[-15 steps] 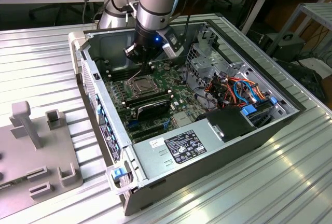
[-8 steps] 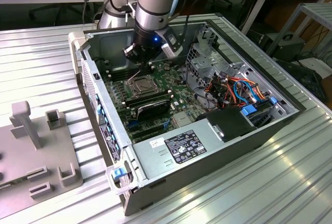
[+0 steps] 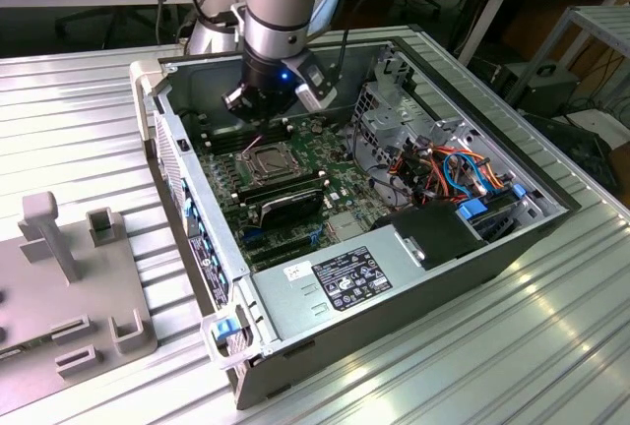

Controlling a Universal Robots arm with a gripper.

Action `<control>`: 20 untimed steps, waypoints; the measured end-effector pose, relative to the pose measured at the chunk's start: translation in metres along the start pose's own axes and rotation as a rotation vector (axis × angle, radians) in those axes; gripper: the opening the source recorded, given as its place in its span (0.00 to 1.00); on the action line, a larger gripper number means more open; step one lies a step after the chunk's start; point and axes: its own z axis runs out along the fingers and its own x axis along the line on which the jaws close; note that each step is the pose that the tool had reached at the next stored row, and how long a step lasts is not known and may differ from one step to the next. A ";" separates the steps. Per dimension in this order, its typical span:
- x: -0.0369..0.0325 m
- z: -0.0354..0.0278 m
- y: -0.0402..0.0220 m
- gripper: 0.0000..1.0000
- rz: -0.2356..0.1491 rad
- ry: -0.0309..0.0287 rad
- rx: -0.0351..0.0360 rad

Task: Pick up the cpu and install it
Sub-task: 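Install the first cpu locking lever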

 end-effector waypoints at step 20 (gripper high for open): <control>0.0081 0.0033 0.0047 0.11 0.005 -0.0162 0.0014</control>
